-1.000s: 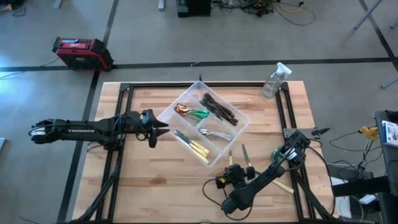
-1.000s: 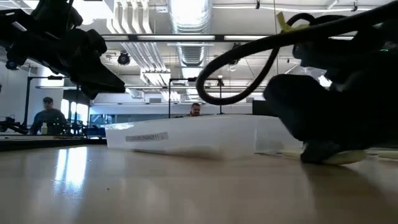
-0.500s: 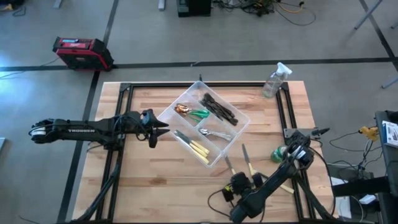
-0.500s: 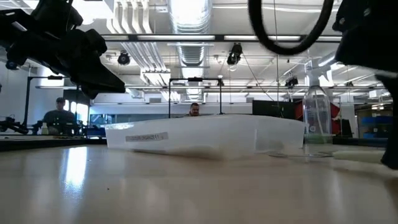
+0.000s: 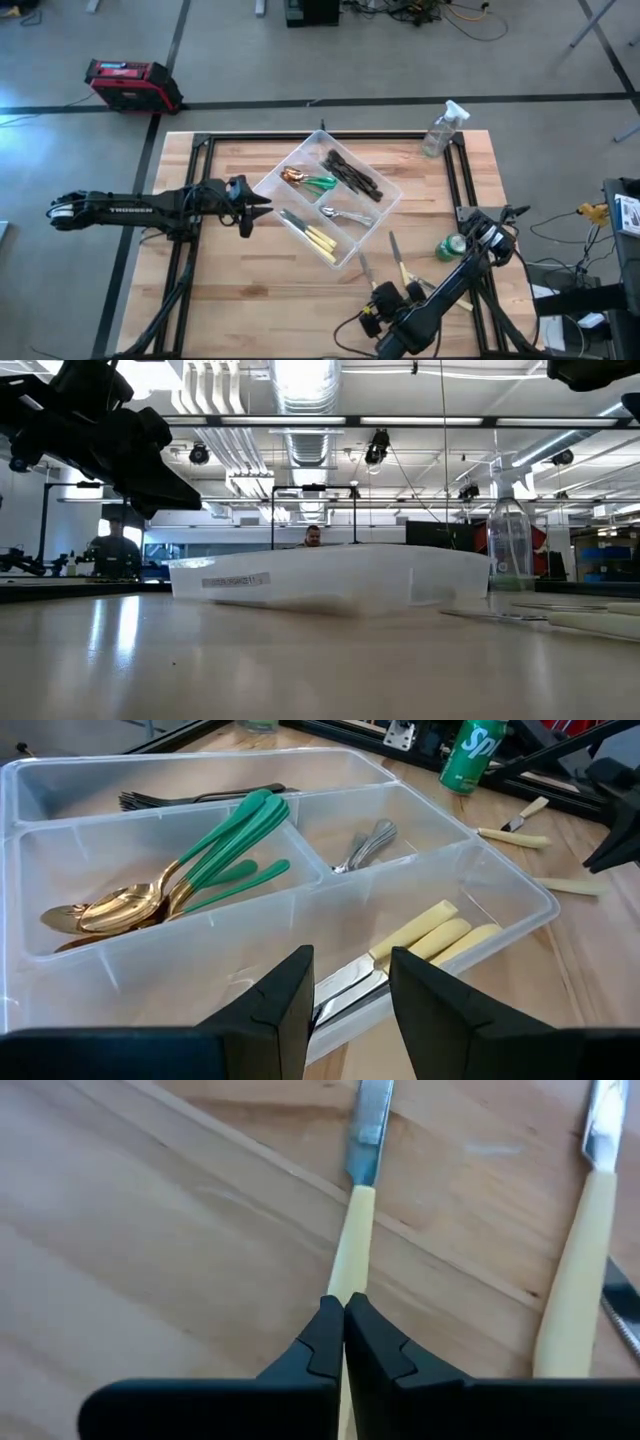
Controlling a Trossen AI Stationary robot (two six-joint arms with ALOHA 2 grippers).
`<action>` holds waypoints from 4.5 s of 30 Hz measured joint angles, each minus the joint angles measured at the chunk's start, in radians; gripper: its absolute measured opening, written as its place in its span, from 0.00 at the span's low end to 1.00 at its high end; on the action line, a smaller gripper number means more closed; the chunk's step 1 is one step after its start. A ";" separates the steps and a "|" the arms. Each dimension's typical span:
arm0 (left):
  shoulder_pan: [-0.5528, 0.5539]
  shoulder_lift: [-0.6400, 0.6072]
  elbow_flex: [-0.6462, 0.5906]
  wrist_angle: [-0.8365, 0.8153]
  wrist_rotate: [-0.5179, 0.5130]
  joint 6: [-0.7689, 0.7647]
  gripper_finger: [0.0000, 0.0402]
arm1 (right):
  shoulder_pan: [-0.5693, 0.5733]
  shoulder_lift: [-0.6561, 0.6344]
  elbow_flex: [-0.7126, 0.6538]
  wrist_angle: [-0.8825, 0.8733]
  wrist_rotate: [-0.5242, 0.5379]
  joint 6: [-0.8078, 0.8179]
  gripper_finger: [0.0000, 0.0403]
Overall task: Sort silverware
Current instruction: Put the yellow knife into the transparent silverware tray
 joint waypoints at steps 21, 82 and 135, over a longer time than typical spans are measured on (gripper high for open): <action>0.000 0.000 0.000 0.000 -0.001 -0.015 0.30 | 0.231 0.199 -0.019 0.037 0.458 0.146 0.53; 0.000 0.005 0.000 0.041 -0.016 -0.037 0.30 | 0.190 0.188 0.233 0.024 0.511 -0.252 0.13; 0.000 -0.023 0.000 0.072 0.045 0.019 0.30 | -0.171 -0.042 0.149 -0.272 0.239 -0.513 0.55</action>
